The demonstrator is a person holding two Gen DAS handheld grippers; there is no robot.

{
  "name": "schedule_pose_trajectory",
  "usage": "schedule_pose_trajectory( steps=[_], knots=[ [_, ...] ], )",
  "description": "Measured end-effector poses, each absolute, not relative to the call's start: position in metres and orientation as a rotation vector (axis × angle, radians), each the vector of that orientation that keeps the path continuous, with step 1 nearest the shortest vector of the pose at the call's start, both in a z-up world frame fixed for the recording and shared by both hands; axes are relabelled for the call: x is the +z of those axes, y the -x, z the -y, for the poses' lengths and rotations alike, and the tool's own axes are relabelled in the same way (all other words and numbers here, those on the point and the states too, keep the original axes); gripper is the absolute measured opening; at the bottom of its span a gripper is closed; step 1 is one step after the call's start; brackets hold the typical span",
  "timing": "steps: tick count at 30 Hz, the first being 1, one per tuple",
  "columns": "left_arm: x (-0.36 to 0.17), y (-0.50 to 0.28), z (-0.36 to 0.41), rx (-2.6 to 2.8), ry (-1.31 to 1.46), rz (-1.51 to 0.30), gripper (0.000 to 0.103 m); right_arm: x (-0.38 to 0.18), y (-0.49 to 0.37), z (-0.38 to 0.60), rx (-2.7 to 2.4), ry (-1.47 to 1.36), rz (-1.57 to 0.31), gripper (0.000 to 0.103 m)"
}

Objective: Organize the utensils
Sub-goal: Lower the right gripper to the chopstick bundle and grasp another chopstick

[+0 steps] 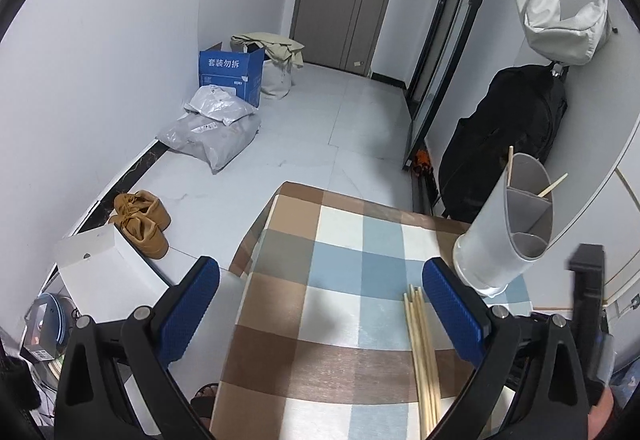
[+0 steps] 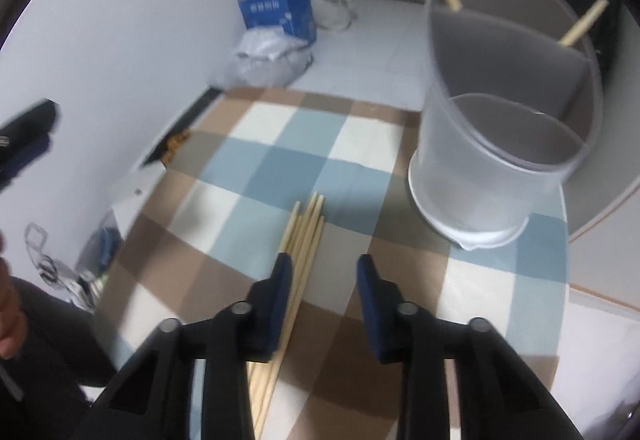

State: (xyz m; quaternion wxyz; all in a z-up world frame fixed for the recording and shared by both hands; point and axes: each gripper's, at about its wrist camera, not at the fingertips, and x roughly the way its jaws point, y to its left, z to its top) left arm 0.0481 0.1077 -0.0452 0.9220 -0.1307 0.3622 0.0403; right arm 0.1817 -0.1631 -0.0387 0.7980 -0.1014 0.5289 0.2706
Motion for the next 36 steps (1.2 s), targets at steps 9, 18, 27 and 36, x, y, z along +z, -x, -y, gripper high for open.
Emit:
schedule_pose_trajectory(
  steps=[9, 18, 27, 36],
  knots=[
    [-0.045, -0.048, -0.124, 0.088, 0.3, -0.746, 0.099, -0.075, -0.202, 0.137, 0.542, 0.333, -1.245, 0.015],
    [-0.052, -0.049, -0.141, 0.089, 0.404, -0.795, 0.099, -0.071, -0.199, 0.121, 0.546, 0.428, -1.244, 0.014],
    [-0.055, -0.047, -0.153, 0.108, 0.447, -0.809, 0.099, -0.075, -0.203, 0.117, 0.513, 0.427, -1.273, 0.017],
    [-0.068, -0.052, -0.152, 0.129, 0.414, -0.863, 0.099, -0.074, -0.203, 0.117, 0.521, 0.374, -1.242, 0.004]
  ],
)
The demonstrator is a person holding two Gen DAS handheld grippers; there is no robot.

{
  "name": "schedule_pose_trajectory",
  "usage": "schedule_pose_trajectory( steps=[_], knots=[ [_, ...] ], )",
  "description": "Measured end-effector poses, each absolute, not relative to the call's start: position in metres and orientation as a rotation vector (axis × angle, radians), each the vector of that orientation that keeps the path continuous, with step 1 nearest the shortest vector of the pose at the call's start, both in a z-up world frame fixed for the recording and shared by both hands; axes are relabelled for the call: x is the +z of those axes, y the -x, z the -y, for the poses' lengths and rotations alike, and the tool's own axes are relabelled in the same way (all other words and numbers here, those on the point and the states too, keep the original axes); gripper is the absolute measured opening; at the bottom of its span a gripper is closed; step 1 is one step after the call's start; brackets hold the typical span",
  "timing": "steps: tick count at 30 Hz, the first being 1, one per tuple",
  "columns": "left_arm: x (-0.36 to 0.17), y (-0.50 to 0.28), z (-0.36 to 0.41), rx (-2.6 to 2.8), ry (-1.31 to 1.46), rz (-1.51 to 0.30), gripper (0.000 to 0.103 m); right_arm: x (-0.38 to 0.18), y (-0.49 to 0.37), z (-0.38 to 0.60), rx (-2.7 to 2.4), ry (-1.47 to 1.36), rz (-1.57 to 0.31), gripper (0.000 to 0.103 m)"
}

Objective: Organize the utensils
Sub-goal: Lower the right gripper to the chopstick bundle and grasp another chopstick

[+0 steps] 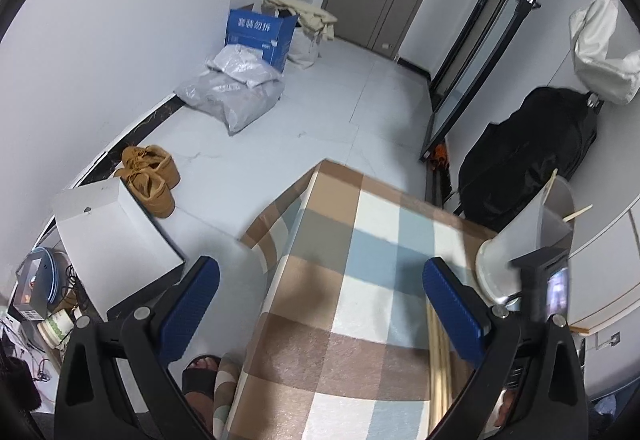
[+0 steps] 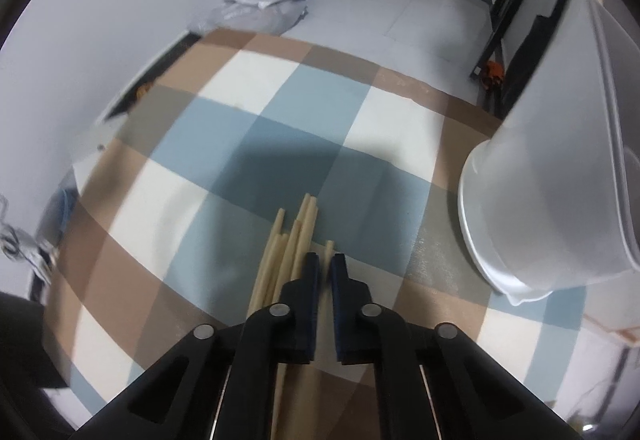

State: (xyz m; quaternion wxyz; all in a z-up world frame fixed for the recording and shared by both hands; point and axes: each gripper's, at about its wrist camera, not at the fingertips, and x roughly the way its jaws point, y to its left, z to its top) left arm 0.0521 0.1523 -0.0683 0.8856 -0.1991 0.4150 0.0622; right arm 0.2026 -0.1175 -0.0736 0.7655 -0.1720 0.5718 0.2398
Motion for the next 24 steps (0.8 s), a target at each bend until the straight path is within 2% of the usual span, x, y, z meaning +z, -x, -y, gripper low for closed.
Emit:
schedule_pose_trajectory(
  steps=[12, 17, 24],
  knots=[
    [-0.118, -0.068, -0.085, -0.027, 0.25, -1.128, 0.099, 0.009, -0.188, 0.221, 0.525, -0.067, -1.045, 0.004],
    [-0.136, -0.069, -0.061, -0.05, 0.187, -1.189, 0.099, 0.012, -0.194, 0.262, 0.498, -0.264, -1.025, 0.004],
    [-0.145, -0.072, -0.051, -0.025, 0.113, -1.236, 0.099, 0.016, -0.191, 0.301, 0.476, -0.369, -0.981, 0.004]
  ],
)
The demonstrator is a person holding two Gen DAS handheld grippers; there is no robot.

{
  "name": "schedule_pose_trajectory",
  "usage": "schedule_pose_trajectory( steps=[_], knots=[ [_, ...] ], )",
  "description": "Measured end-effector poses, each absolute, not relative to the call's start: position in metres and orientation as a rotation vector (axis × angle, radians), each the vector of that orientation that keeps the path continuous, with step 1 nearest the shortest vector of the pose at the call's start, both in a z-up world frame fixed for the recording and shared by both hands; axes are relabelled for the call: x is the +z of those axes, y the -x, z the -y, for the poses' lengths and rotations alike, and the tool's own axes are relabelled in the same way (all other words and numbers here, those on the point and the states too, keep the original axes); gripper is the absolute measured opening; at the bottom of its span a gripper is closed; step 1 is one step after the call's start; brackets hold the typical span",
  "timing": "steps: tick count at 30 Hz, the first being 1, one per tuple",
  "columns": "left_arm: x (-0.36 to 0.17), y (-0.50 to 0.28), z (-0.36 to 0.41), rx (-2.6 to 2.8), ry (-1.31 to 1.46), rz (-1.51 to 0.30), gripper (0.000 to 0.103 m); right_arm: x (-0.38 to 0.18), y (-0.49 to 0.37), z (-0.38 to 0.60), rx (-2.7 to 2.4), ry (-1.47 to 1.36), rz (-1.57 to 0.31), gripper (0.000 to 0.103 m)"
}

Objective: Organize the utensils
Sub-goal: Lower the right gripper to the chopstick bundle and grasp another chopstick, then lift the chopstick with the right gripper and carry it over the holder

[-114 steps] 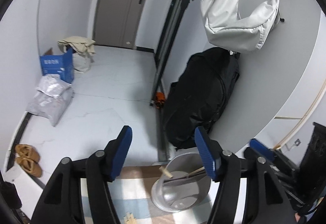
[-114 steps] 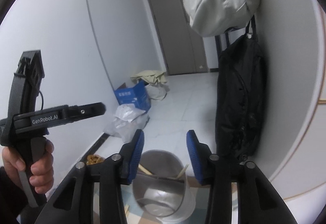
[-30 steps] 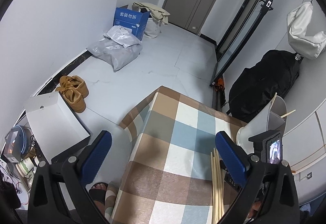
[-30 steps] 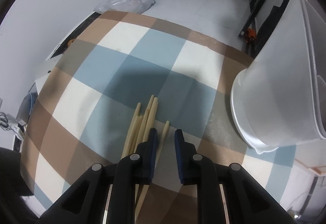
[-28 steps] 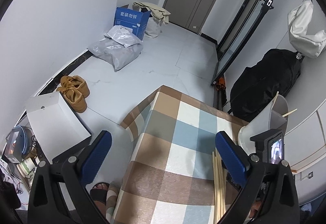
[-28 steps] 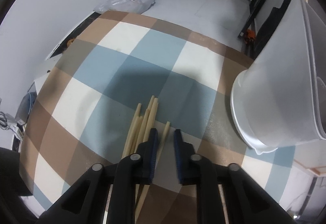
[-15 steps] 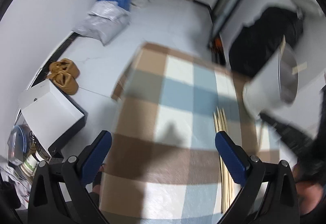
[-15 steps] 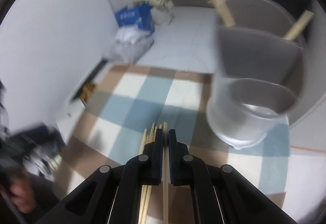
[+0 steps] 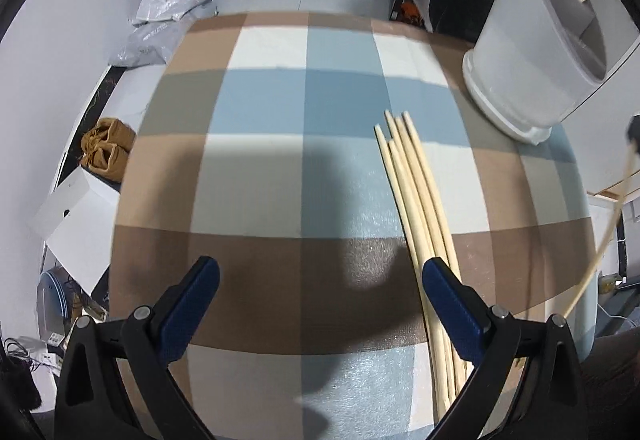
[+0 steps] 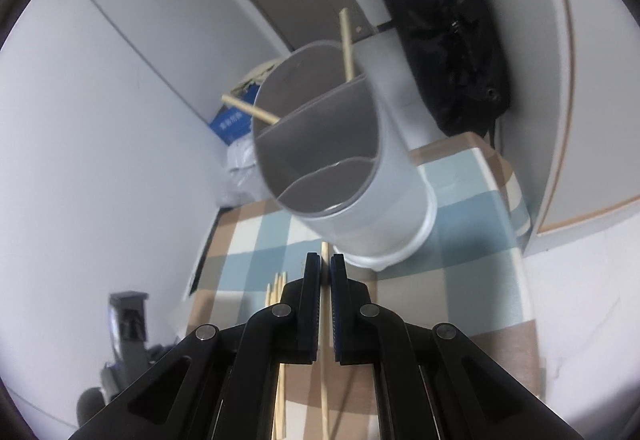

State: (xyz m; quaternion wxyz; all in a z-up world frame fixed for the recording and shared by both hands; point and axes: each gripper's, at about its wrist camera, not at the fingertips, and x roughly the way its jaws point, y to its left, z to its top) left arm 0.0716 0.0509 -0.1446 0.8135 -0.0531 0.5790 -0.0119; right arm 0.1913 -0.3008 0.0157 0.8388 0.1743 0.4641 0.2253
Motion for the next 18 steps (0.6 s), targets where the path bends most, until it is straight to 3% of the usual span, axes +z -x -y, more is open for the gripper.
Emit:
schedule_pose_trajectory(
  steps=[18],
  knots=[
    [-0.151, -0.092, -0.047, 0.077, 0.084, -1.245, 0.1, 0.038, -0.176, 0.318, 0.515, -0.376, -0.883, 0.004]
  ],
)
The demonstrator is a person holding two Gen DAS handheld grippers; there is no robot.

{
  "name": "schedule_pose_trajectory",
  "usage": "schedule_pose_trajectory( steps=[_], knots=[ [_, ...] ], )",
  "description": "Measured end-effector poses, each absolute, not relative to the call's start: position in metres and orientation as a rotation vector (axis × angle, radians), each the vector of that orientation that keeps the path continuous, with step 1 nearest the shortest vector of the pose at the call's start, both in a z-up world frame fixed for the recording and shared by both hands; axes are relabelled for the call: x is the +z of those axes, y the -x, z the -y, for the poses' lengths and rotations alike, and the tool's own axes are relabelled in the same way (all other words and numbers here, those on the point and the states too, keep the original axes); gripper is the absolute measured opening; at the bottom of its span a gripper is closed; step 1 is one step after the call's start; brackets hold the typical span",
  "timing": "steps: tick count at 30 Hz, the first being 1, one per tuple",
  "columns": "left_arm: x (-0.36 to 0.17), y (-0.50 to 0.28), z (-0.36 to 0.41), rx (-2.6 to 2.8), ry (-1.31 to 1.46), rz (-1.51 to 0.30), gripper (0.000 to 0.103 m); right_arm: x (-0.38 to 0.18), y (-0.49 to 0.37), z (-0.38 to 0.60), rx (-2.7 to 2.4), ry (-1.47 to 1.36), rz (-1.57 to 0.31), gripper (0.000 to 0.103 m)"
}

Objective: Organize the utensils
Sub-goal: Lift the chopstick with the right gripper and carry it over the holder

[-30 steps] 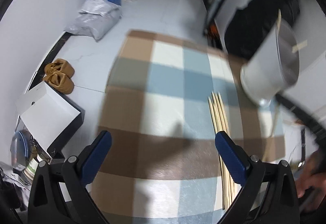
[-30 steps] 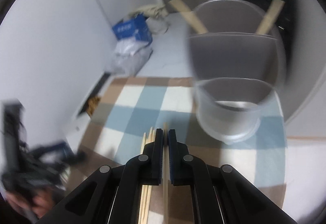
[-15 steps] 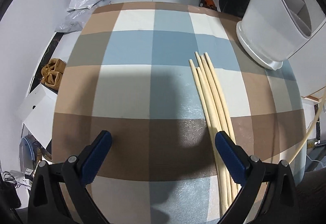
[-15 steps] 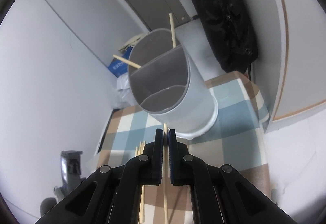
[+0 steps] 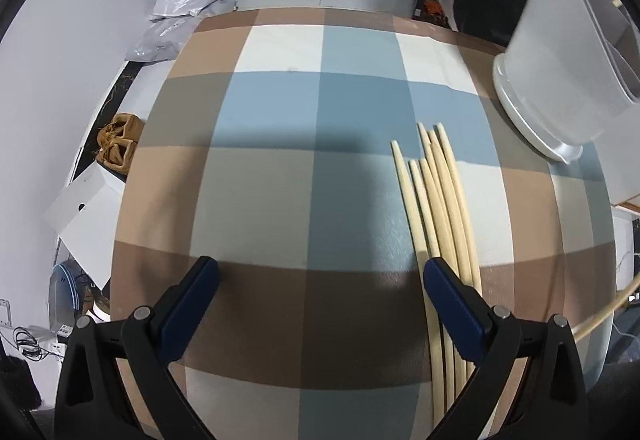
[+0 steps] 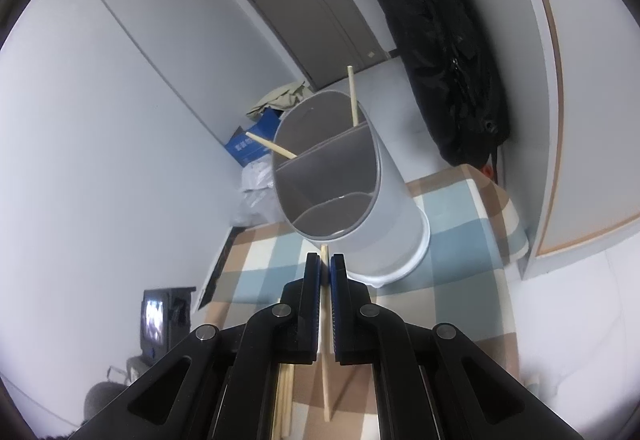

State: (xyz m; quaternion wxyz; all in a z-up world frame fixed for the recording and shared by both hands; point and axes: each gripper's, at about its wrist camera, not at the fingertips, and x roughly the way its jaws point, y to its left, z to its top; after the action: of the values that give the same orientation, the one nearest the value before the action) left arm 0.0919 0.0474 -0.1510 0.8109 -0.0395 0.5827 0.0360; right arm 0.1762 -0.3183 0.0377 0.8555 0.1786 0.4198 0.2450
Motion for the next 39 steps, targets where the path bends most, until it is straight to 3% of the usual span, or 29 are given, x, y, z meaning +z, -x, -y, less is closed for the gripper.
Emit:
schedule_pose_trajectory(
  steps=[13, 15, 18, 20, 23, 30, 39],
  knots=[
    [-0.156, -0.111, -0.04, 0.119, 0.055, -1.296, 0.095, 0.04, -0.179, 0.313, 0.551, -0.345, -0.884, 0.004],
    [-0.153, -0.11, -0.04, 0.099, 0.084, -1.293, 0.083, 0.04, -0.181, 0.313, 0.553, -0.348, -0.887, 0.004],
    [-0.148, -0.112, -0.033, 0.068, 0.068, -1.278, 0.054, 0.039, -0.182, 0.313, 0.56, -0.352, -0.892, 0.004],
    [-0.146, -0.112, -0.028, 0.051, 0.055, -1.264, 0.028, 0.039, -0.183, 0.312, 0.562, -0.349, -0.893, 0.004],
    [-0.146, -0.114, -0.028, 0.043, 0.065, -1.251, 0.003, 0.04, -0.183, 0.312, 0.567, -0.341, -0.892, 0.004],
    [-0.139, -0.111, -0.038, 0.028, 0.153, -1.202, 0.001, 0.041, -0.176, 0.307, 0.559, -0.298, -0.878, 0.004],
    [-0.065, -0.064, -0.046, -0.024, 0.275, -0.872, 0.001, 0.052, -0.158, 0.294, 0.569, -0.211, -0.81, 0.004]
  ],
)
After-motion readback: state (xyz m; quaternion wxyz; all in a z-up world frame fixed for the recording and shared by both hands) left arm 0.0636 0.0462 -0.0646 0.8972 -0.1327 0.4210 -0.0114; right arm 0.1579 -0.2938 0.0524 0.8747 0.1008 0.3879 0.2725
